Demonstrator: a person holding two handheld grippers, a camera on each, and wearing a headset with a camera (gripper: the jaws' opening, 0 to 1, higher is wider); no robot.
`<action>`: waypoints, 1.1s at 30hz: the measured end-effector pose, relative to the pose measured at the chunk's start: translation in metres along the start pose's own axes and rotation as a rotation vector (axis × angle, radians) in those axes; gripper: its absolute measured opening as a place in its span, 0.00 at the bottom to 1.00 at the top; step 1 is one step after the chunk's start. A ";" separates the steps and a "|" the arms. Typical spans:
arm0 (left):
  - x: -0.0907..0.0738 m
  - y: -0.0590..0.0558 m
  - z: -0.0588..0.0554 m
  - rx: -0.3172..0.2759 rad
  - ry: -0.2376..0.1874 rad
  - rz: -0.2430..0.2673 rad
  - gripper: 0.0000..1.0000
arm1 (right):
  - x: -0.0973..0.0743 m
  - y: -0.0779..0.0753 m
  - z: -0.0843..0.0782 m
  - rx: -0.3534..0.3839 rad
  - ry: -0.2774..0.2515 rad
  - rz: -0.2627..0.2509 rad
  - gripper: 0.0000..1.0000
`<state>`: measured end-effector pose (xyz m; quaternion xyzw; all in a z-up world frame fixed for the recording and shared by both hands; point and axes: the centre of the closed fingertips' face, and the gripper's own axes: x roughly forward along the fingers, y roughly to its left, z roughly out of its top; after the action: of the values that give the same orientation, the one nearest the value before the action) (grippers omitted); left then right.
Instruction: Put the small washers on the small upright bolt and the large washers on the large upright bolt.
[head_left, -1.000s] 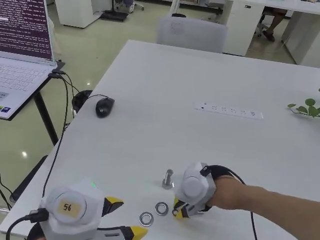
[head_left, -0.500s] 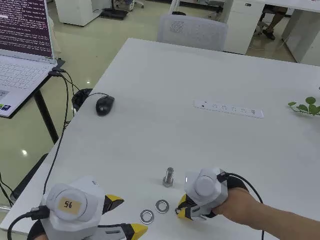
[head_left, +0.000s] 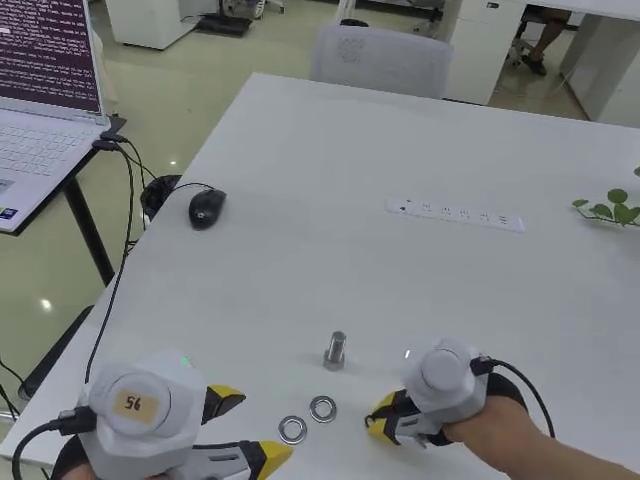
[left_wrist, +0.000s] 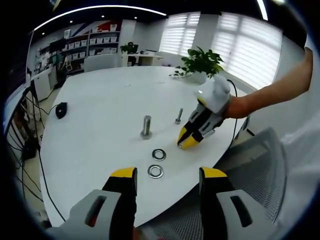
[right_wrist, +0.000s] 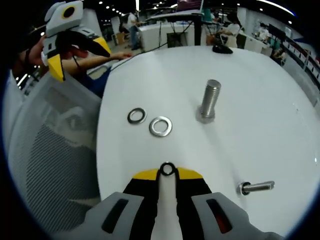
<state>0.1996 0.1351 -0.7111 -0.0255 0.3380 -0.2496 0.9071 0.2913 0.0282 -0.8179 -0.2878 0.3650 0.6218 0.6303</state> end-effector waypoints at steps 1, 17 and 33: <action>0.000 0.000 0.000 0.000 0.001 -0.001 0.49 | -0.003 -0.002 -0.001 0.018 -0.012 -0.013 0.13; 0.003 -0.002 0.001 0.005 0.003 -0.008 0.49 | -0.069 -0.056 -0.019 0.144 -0.064 -0.217 0.13; 0.002 -0.002 0.003 0.005 -0.001 -0.006 0.49 | -0.092 -0.089 0.000 0.079 -0.034 -0.272 0.13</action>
<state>0.2018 0.1318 -0.7102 -0.0246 0.3367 -0.2533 0.9066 0.3838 -0.0301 -0.7512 -0.2991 0.3362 0.5207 0.7255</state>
